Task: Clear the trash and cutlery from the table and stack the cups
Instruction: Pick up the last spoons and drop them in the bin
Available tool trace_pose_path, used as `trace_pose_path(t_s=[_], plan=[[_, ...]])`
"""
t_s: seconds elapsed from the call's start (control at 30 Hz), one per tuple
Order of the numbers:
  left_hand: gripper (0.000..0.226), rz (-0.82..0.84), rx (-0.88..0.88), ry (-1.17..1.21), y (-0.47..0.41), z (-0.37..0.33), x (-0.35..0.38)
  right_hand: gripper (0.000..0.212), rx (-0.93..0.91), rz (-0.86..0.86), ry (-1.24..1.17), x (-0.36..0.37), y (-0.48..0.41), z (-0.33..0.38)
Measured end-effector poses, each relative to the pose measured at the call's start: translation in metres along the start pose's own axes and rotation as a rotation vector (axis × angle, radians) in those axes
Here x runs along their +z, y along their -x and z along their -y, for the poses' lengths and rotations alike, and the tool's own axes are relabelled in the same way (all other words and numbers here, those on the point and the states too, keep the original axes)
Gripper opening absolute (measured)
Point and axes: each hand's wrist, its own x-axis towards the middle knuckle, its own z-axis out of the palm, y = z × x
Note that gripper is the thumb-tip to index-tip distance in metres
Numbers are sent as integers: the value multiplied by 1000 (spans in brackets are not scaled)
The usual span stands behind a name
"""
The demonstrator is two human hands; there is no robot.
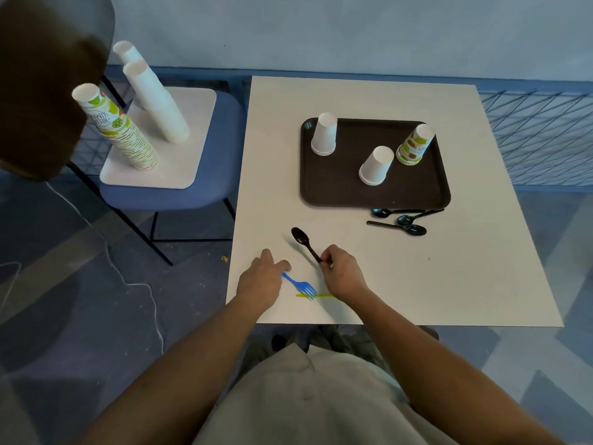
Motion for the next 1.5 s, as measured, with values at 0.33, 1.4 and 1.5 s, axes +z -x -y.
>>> trace_pose_path(t_s=[0.33,1.4,1.5], plan=[[17,-184,87,-121,4,11,13,8,73,-60,-141,-14,6,-4],[27,-112,-373,1267,7,-53,-37,10,214,228,-743,-7,39,53],[27,-125,-404,1290,7,-48,-35,18,52,169,-140,-14,32,28]])
